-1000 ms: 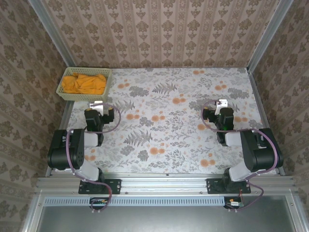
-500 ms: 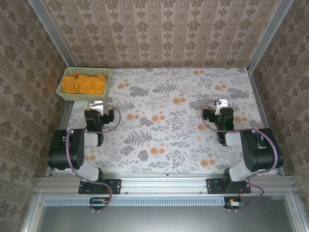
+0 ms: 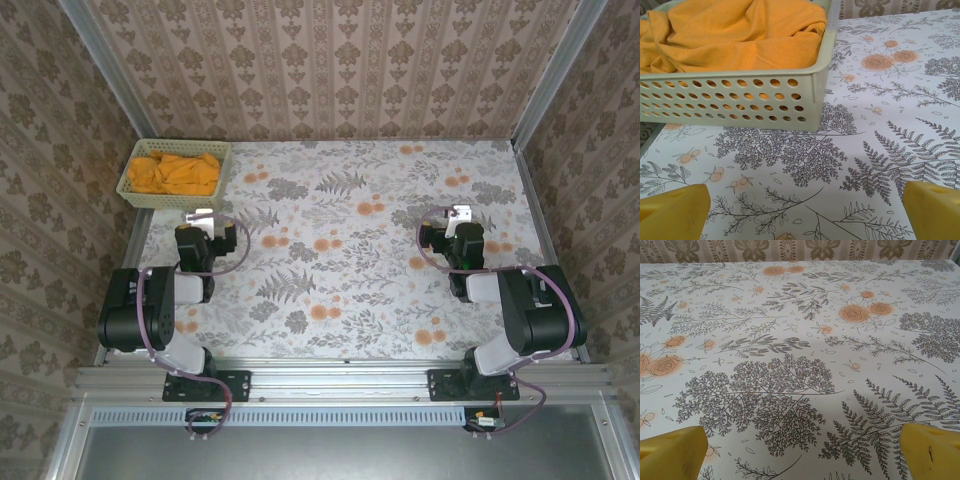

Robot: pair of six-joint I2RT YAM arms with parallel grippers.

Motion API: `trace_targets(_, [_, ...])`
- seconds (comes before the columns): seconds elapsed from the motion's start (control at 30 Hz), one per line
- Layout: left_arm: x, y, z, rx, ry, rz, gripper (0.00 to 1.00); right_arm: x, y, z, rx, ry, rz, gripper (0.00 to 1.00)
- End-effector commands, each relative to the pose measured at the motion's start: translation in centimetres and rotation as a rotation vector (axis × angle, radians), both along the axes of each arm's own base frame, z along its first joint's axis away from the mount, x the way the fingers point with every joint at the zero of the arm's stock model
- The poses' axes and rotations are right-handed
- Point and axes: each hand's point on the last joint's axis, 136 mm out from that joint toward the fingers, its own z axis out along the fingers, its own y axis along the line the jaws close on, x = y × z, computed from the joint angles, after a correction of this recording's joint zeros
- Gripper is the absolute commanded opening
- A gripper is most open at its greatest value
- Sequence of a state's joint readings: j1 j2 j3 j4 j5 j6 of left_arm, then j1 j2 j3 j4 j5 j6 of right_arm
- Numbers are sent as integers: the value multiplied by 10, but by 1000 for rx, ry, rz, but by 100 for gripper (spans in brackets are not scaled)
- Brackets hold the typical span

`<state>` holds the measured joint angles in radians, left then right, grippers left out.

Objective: Fold the inside-out t-shirt

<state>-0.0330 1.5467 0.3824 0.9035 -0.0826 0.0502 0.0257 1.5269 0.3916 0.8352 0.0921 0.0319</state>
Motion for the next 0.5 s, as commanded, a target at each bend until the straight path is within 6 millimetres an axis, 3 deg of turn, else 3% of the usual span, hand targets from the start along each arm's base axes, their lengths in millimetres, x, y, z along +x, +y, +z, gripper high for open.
trace_targets(0.0, [-11,-7,20,43,-69,-13,100,1,7,20,-5,-63,35,100])
trace_targets(0.17, [-42,-7,57,71,-163,42,100,-12,13,43,-38,-83,46,100])
trace_targets(0.23, [-51,-9,68,80,-112,65,100,-18,17,56,-43,-86,52,100])
trace_targets(0.4, [-66,-10,105,-70,-78,118,100,-37,45,113,78,-106,140,100])
trace_targets(0.47, [-67,-6,117,-187,-68,179,100,-47,38,136,187,-110,67,100])
